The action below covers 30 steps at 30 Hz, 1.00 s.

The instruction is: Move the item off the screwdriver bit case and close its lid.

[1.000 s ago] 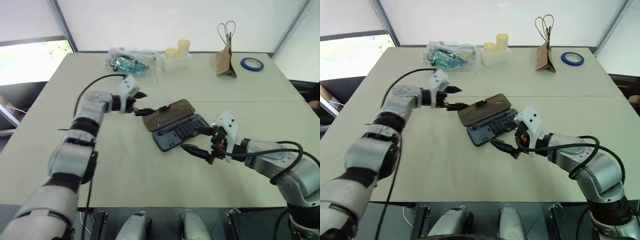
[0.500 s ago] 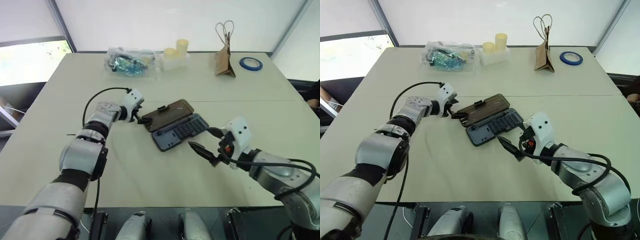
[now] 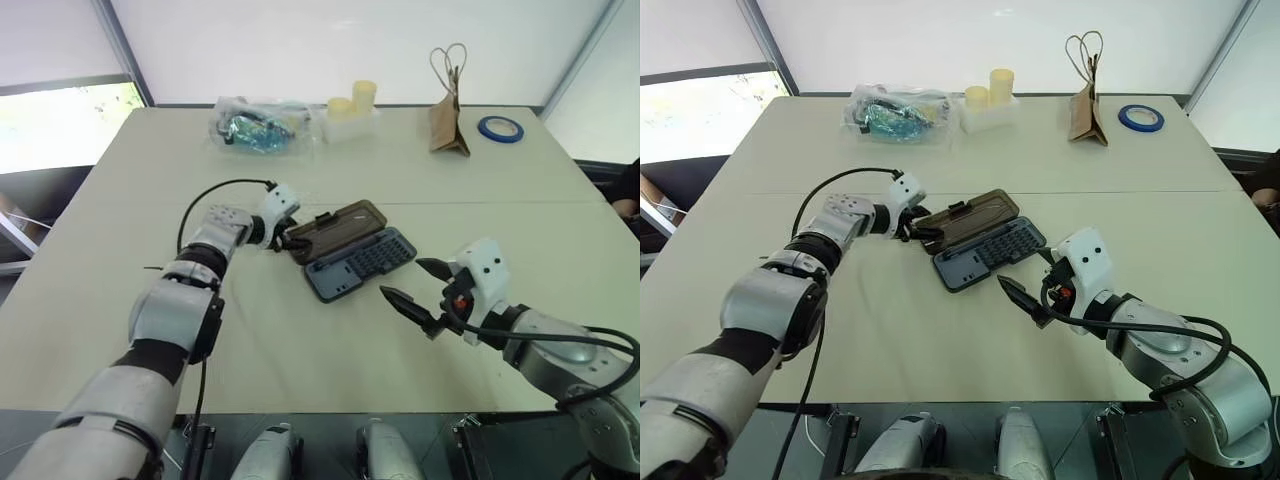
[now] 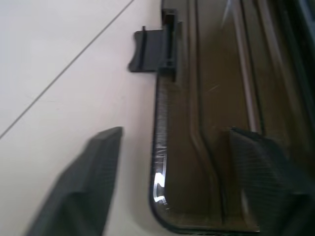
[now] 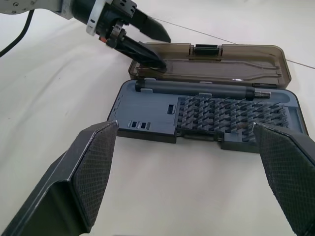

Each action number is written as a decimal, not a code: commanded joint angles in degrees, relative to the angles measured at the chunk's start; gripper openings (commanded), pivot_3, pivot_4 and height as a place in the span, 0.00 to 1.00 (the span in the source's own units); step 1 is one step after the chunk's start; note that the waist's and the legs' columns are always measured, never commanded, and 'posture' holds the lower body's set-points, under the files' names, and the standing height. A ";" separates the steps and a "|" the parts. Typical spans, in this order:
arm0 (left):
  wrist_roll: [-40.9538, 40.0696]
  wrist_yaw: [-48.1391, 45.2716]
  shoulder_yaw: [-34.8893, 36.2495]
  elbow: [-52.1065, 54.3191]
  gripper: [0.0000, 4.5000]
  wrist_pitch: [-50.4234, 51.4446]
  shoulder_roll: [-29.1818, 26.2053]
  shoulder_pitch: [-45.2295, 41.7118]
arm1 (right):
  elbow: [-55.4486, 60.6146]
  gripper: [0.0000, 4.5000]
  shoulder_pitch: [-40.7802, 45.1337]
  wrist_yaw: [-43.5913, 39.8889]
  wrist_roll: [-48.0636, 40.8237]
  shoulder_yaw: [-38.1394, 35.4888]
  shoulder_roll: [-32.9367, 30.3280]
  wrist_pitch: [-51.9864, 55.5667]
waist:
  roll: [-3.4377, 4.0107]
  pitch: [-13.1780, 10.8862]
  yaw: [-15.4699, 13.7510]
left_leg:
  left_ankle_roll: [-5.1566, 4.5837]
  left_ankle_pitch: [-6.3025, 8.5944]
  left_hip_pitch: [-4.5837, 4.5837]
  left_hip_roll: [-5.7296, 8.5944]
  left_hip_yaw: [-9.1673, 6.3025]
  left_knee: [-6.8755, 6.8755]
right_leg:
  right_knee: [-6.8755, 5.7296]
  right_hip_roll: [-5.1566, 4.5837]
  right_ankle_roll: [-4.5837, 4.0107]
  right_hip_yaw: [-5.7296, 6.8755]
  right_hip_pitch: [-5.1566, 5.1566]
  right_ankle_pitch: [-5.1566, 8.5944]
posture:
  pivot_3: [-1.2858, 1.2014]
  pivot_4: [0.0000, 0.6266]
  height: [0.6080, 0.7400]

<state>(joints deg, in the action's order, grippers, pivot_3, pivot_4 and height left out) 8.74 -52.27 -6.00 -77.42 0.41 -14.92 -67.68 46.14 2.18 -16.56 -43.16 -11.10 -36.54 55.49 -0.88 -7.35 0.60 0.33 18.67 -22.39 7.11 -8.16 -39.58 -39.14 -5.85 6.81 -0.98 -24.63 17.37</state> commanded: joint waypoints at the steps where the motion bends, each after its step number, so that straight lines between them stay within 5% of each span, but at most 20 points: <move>1: 1.65 1.42 0.23 -1.30 0.27 1.83 -0.24 2.08 | 2.51 1.00 0.06 0.59 -1.05 -1.91 -0.31 -0.06 | 0.01 0.01 0.00 | 0.00 0.00 0.00 0.00 0.00 -0.02 | -0.01 0.00 0.00 0.00 0.00 0.00 | 0.52 0.24 1.00; 3: 1.95 0.96 0.48 -1.22 0.04 1.83 -0.30 2.30 | 2.56 1.00 0.02 0.72 -1.31 -2.00 -0.46 0.02 | 0.00 0.03 -0.04 | 0.00 0.00 0.01 0.00 0.00 -0.03 | -0.02 0.00 0.00 -0.01 0.02 0.00 | 0.52 0.24 1.00; 4: 2.07 0.81 0.59 -1.19 0.01 1.81 -0.30 2.38 | 2.61 1.00 -0.05 0.73 -1.40 -2.09 -0.51 0.06 | 0.01 0.04 -0.07 | -0.01 0.00 0.01 0.00 -0.01 -0.04 | -0.02 0.00 0.00 -0.01 0.02 0.00 | 0.52 0.24 1.00; 10: 4.15 -1.25 -0.96 -0.89 0.01 -0.85 -0.53 2.49 | 1.96 1.00 0.51 0.57 -1.76 -2.27 -0.97 0.16 | 0.00 0.05 -0.07 | -0.03 0.02 0.01 0.01 -0.01 -0.10 | -0.03 0.00 0.00 -0.01 0.06 0.00 | 0.52 0.24 1.00; 18: 18.39 -1.85 -15.30 0.29 0.01 -28.04 -4.43 -1.24 | 1.00 1.00 -0.95 -0.70 -1.44 -3.47 -1.83 -0.38 | -0.01 0.04 -0.12 | -0.05 0.03 0.00 0.01 -0.01 -0.04 | 0.02 -0.01 0.00 -0.01 0.06 0.00 | 0.52 0.24 1.00; 24: 22.46 -1.96 -19.73 0.06 0.01 -40.32 -6.13 -3.22 | 0.24 1.00 -1.39 -1.20 -0.81 -3.57 -1.61 -0.99 | -0.03 0.03 0.00 | -0.06 0.04 -0.01 0.00 0.00 -0.01 | 0.02 -0.01 0.00 -0.01 0.03 0.00 | 0.52 0.24 1.00; 30: 23.50 0.23 -20.69 -0.49 0.01 -42.00 -5.74 -3.09 | 0.15 1.00 -1.45 -1.04 -0.39 -3.11 -1.17 -1.18 | -0.03 0.02 0.06 | -0.06 0.04 -0.01 -0.01 0.01 0.01 | 0.02 0.00 0.01 -0.01 0.02 0.00 | 0.52 0.24 1.00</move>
<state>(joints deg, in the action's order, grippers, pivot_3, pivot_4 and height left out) 30.84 -50.48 -25.64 -76.97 -40.95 -20.83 -70.83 45.74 0.45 -17.56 -43.67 -13.53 -37.75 55.57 -0.91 -7.32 0.66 0.27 18.70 -22.40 7.11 -8.15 -39.57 -39.12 -5.85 6.81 -0.99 -24.61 17.37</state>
